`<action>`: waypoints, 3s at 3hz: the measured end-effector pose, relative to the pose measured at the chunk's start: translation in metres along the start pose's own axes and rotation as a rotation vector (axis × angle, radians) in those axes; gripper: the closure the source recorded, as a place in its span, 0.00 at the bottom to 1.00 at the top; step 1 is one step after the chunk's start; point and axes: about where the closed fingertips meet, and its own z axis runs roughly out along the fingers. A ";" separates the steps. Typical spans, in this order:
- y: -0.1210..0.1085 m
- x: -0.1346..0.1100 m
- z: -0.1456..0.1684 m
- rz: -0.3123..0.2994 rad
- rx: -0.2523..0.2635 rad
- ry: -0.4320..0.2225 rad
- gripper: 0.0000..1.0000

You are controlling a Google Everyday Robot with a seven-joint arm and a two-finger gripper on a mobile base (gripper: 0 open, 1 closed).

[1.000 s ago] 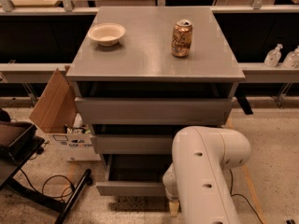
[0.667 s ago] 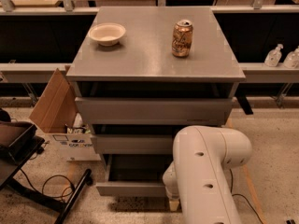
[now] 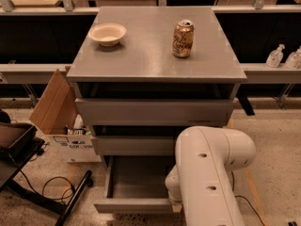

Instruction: Open bottom drawer

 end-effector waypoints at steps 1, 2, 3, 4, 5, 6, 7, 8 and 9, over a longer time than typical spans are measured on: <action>0.014 0.003 -0.006 0.012 -0.015 0.026 1.00; 0.014 0.003 -0.006 0.012 -0.015 0.026 1.00; 0.016 0.003 -0.005 0.012 -0.018 0.027 0.82; 0.017 0.004 -0.004 0.012 -0.020 0.028 0.59; 0.019 0.004 -0.002 0.012 -0.023 0.028 0.35; 0.020 0.007 -0.007 0.011 -0.012 0.034 0.12; 0.026 0.018 -0.046 -0.001 0.050 0.084 0.22; 0.035 0.025 -0.079 -0.004 0.118 0.089 0.45; 0.020 0.026 -0.101 -0.032 0.208 0.078 0.68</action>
Offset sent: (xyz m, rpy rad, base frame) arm -0.1927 -0.0066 0.1137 -0.2743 0.2749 -0.1045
